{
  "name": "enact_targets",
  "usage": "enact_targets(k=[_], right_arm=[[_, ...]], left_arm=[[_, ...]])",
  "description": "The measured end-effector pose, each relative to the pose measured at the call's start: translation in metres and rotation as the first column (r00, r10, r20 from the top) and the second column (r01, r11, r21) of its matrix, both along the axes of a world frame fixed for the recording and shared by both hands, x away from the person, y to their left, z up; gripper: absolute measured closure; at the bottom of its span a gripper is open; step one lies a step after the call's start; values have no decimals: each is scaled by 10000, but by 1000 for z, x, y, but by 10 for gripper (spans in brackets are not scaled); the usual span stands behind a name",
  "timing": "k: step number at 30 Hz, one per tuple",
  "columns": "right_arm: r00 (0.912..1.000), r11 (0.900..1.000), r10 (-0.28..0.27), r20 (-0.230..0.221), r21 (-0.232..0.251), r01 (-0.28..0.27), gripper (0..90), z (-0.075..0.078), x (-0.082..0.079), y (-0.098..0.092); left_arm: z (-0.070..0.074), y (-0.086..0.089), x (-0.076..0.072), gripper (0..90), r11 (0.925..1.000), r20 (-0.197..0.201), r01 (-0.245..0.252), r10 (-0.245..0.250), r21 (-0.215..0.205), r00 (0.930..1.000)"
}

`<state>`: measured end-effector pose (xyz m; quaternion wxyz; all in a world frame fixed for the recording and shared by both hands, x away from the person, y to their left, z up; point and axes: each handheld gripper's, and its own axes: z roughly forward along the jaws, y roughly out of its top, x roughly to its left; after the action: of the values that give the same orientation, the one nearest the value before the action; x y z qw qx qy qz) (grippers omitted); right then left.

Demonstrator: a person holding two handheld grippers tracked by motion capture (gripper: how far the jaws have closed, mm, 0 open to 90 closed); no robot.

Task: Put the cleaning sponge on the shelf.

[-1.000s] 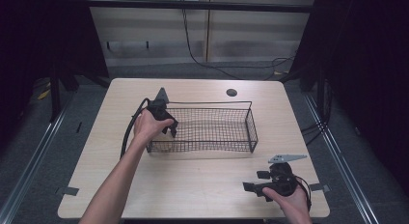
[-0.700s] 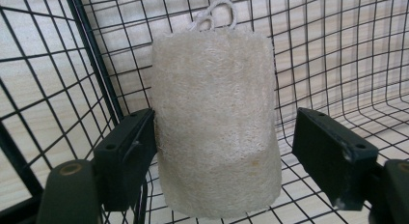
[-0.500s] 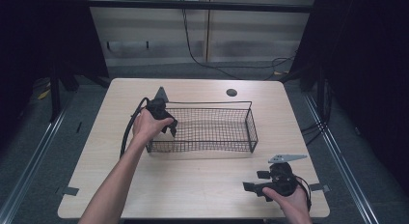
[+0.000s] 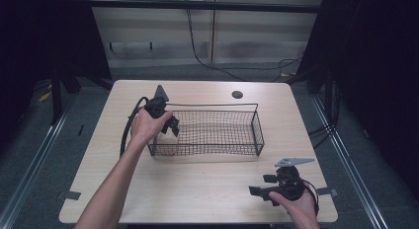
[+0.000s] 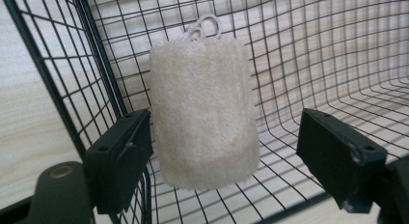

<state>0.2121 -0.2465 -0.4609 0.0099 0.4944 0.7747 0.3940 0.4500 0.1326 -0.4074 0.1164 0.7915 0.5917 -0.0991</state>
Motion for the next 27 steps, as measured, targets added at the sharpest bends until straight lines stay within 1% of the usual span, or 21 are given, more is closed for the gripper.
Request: enact_targets(k=[1,2,3,4,6,8,9,10,11,12,13,14,15,16,18,22,23,24,25,26,27], right_arm=[[10000,10000,0,0,0,0,178,0,0,0],[10000,10000,5,-1,-1,-5,178,0,0,0],[10000,10000,1,7,-6,-1,178,0,0,0],[10000,10000,5,-10,-5,-5,178,0,0,0],[10000,10000,10,-9,-10,-10,178,0,0,0],[10000,10000,12,2,-11,-12,178,0,0,0],[10000,10000,12,2,-11,-12,178,0,0,0],[10000,10000,14,5,-9,-14,178,0,0,0],[10000,10000,14,5,-9,-14,178,0,0,0],[10000,10000,14,2,-10,-14,178,0,0,0],[10000,10000,11,-6,-17,-11,178,0,0,0],[10000,10000,11,-6,-17,-11,178,0,0,0],[10000,10000,4,-7,-14,-4,178,0,0,0],[10000,10000,-4,2,-17,4,178,0,0,0],[10000,10000,-2,-8,-11,2,178,0,0,0],[10000,10000,-21,-11,-6,21,178,0,1,0],[10000,10000,-25,-11,-6,25,178,0,1,0],[10000,10000,-34,-8,-9,34,177,0,1,0],[10000,10000,-31,-11,-8,31,178,0,1,0],[10000,10000,-52,-23,-14,52,177,0,1,0],[10000,10000,-65,-44,-16,65,177,0,0,0]], left_arm=[[0,0,0,181,10000,0,0,0,0,10000],[3,2,-1,181,9998,68,99,-98,-180,9999],[5,2,-2,169,9996,198,21,-15,-276,9998],[9,5,-3,169,9983,232,241,-229,-530,9995],[10,7,-4,169,9974,324,291,-270,-655,9991],[15,11,-6,169,9938,491,415,-367,-1026,9981],[15,11,-6,170,9938,491,415,-367,-1026,9981],[17,14,-7,169,9899,610,621,-546,-1273,9966],[17,14,-7,169,9899,610,621,-546,-1273,9966],[18,17,-8,169,9855,647,871,-783,-1459,9948],[18,20,-10,170,9777,933,1025,-865,-1832,9919],[18,20,-10,169,9777,933,1025,-865,-1832,9919],[18,22,-12,169,9704,949,1221,-1042,-2085,9900],[19,23,-13,170,9652,1096,1455,-1240,-2174,9862],[22,26,-16,169,9540,1337,1702,-1405,-2467,9810],[29,29,-22,185,9411,1692,2142,-1738,-2615,9701],[29,29,-24,197,9402,1727,2147,-1729,-2644,9697],[30,30,-26,198,9364,1785,2283,-1848,-2664,9664],[31,30,-29,198,9311,1966,2409,-1910,-2739,9617],[31,30,-31,198,9301,2092,2566,-2046,-2630,9562],[33,30,-33,198,9301,2211,2614,-2065,-2580,9531]])
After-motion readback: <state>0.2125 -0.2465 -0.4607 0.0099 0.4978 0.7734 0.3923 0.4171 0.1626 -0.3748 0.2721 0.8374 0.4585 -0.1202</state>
